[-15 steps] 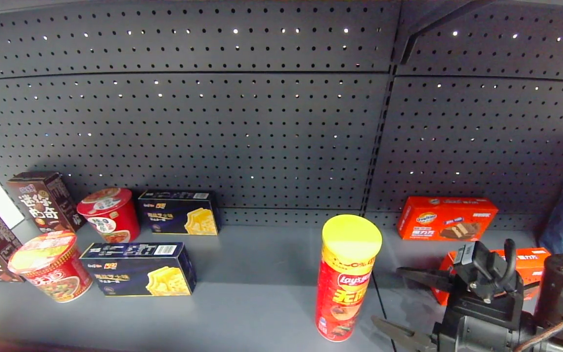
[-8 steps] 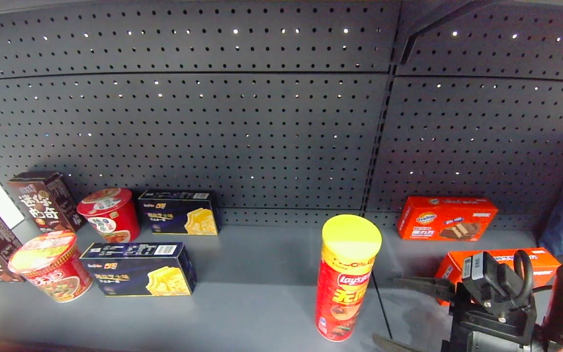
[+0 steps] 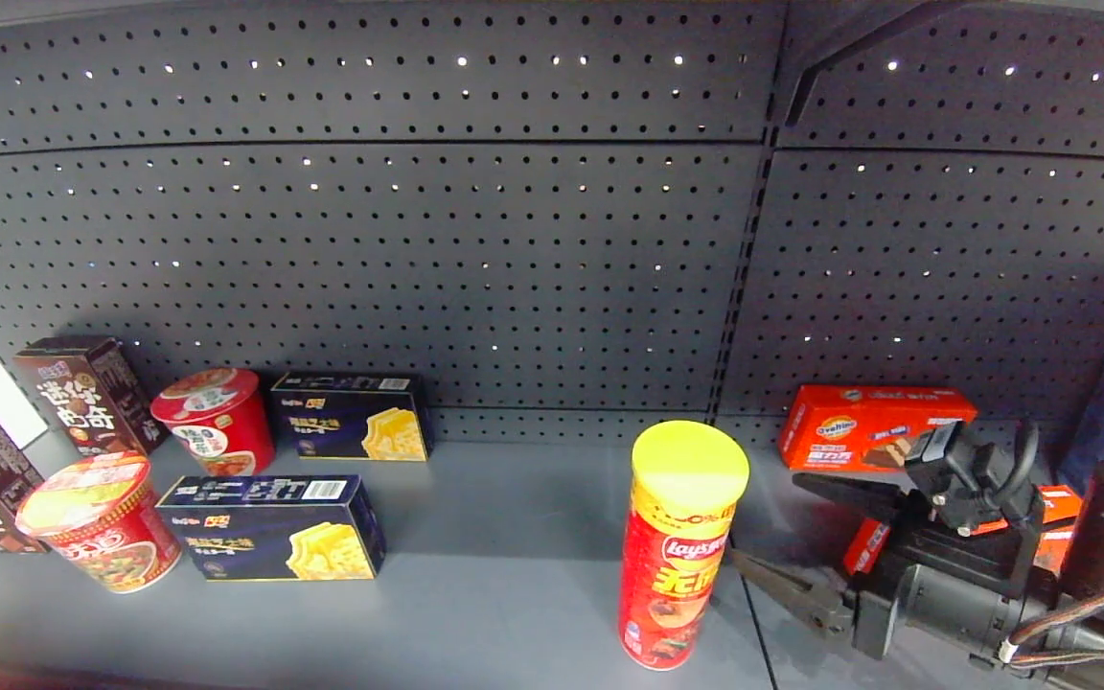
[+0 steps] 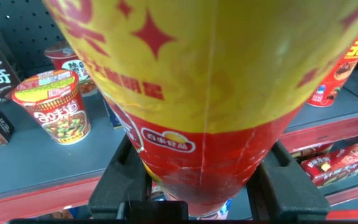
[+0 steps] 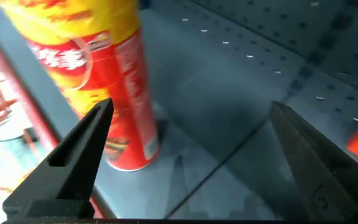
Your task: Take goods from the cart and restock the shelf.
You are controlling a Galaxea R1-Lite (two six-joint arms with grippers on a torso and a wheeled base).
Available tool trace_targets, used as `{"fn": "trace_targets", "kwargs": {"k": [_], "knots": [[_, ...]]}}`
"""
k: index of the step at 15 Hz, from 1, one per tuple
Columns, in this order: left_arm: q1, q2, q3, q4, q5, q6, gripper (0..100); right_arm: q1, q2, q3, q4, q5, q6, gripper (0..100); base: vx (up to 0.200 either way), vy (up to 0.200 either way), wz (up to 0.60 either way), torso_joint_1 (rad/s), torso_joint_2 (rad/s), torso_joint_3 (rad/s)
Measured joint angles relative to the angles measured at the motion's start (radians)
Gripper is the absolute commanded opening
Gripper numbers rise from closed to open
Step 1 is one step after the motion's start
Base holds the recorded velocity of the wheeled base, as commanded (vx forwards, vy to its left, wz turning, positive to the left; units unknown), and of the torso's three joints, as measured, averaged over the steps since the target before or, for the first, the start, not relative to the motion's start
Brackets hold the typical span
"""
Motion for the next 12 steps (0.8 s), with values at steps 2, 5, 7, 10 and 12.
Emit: {"fn": "trace_targets", "kwargs": {"k": [2, 5, 7, 10, 12], "knots": [[0.000, -0.004, 0.011, 0.000, -0.001, -0.009, 0, -0.001, -0.034, -0.004, 0.080, -0.050, 0.000, 100, 0.000, 0.000, 0.00, 0.000, 0.00, 0.000], [0.000, -0.019, 0.034, -0.001, -0.001, -0.009, 0, 0.005, -0.060, -0.007, 0.108, -0.109, -0.005, 100, 0.000, 0.000, 0.00, 0.000, 0.00, 0.000], [-0.001, -0.024, 0.037, -0.001, -0.002, -0.011, 0, 0.006, -0.057, -0.006, 0.109, -0.113, -0.013, 100, 0.000, 0.000, 0.00, 0.000, 0.00, 0.000], [-0.003, -0.027, 0.033, -0.001, -0.001, -0.011, 0, 0.002, -0.014, -0.010, 0.109, -0.114, -0.016, 100, 0.000, 0.000, 0.00, 0.000, 0.00, 0.000], [-0.004, -0.028, 0.031, -0.001, -0.002, -0.012, 0, 0.000, 0.024, -0.021, 0.108, -0.115, -0.016, 100, 0.000, 0.000, 0.00, 0.000, 0.00, 0.000]]}}
